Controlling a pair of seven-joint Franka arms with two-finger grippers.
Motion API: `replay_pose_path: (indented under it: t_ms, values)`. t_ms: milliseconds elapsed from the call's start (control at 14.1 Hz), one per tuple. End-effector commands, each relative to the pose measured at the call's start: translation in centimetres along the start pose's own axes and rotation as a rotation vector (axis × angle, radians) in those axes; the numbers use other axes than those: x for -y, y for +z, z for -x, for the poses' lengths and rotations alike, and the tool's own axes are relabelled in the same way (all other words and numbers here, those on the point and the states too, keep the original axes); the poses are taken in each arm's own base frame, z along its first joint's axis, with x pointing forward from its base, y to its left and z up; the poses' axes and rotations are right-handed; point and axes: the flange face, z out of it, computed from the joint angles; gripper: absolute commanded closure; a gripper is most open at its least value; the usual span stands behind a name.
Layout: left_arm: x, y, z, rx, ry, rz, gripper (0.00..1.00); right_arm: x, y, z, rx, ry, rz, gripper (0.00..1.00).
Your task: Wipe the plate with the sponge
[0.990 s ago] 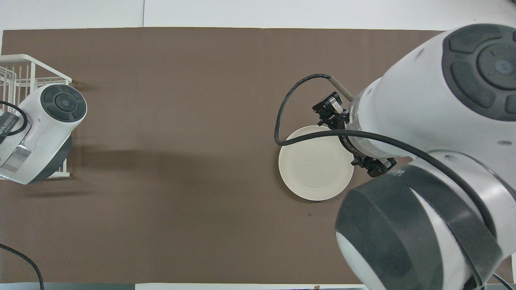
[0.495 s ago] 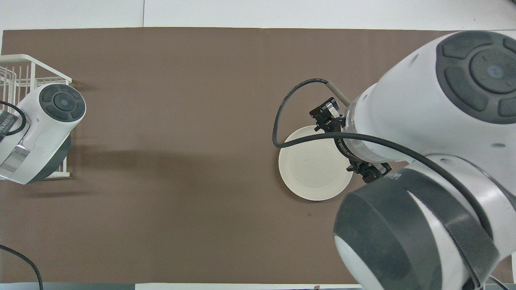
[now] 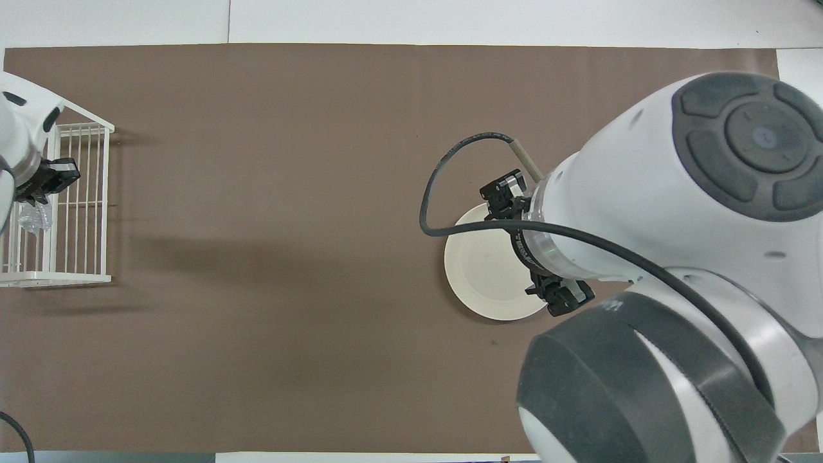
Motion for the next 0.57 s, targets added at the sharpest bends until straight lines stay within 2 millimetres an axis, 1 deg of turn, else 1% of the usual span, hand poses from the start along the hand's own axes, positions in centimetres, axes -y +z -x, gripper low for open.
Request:
replay_pose_path:
  t_ms: [0,71,141,212,283,353,424,495]
  values:
    - [2.8,-5.2,-0.2,0.131,-0.073,0.219,1.0,-1.0,0.2,0.1,0.021,0.085,0.008,0.0]
    - [2.8,-6.3,0.3,0.182,-0.074,0.291,1.0,-0.9,0.1,0.2,0.022,0.119,0.004,0.0]
    - [3.1,-6.6,0.6,0.236,-0.086,0.368,1.0,-0.9,0.1,0.2,0.023,0.157,0.002,0.0]
    - [4.5,-7.0,0.5,0.266,-0.115,0.453,1.0,-0.9,0.1,0.5,0.025,0.189,-0.002,0.0]
    - [5.2,-7.6,0.8,0.294,-0.122,0.526,1.0,-0.9,0.2,1.6,0.028,0.208,-0.003,0.0]
    - [5.0,-7.8,1.1,0.327,-0.118,0.586,1.0,-0.9,0.1,2.4,0.029,0.239,-0.008,0.0]
    - [5.0,-7.2,1.7,0.368,-0.107,0.624,1.0,-1.0,0.5,3.0,0.028,0.263,-0.005,0.0]
    - [5.0,-6.9,2.8,0.4,-0.073,0.692,1.0,-1.1,0.5,4.3,0.034,0.278,-0.024,0.0]
